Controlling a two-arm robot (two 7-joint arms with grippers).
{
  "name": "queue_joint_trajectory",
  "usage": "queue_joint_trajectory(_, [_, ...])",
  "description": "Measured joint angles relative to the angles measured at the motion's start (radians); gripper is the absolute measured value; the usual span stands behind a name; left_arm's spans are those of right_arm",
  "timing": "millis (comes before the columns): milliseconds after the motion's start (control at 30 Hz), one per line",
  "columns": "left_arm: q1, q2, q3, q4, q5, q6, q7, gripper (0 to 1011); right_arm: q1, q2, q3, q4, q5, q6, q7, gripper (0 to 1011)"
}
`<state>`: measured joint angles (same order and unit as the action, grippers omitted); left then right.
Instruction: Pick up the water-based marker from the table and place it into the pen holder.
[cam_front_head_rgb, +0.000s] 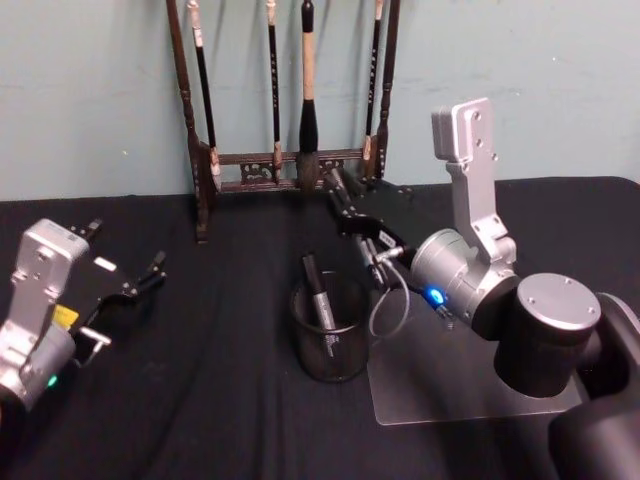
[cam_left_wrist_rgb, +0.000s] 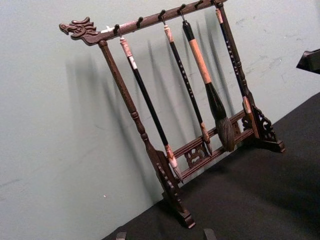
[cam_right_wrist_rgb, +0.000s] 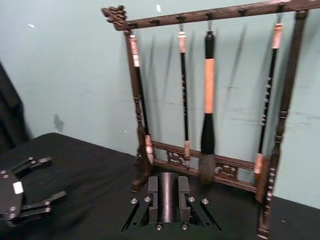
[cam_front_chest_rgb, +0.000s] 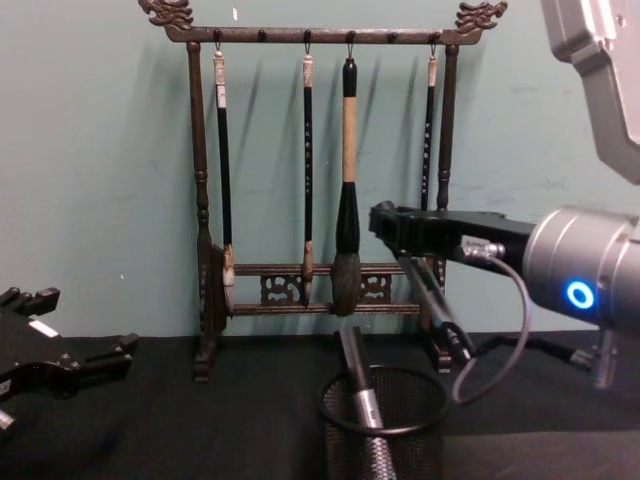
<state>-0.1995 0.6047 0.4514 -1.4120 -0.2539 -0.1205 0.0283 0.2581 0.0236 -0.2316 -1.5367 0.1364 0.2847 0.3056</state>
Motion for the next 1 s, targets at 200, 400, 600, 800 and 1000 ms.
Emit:
queue_joint_trajectory(200, [0.0, 0.0, 0.0, 0.0, 0.0, 0.0, 0.0, 1001, 0.012, 0.001, -0.028, 0.03, 0.028, -0.036, 0.024, 239])
queue_joint_trajectory(400, [0.0, 0.0, 0.0, 0.0, 0.0, 0.0, 0.0, 1001, 0.03, -0.004, -0.05, 0.07, 0.048, -0.064, 0.034, 239])
queue_joint_trajectory(600, [0.0, 0.0, 0.0, 0.0, 0.0, 0.0, 0.0, 1001, 0.045, -0.008, -0.067, 0.111, 0.065, -0.087, 0.034, 239])
queue_joint_trajectory(800, [0.0, 0.0, 0.0, 0.0, 0.0, 0.0, 0.0, 1001, 0.052, -0.006, -0.078, 0.136, 0.08, -0.1, 0.028, 239])
queue_joint_trajectory(1000, [0.0, 0.0, 0.0, 0.0, 0.0, 0.0, 0.0, 1001, 0.052, 0.0, -0.086, 0.141, 0.092, -0.102, 0.012, 239])
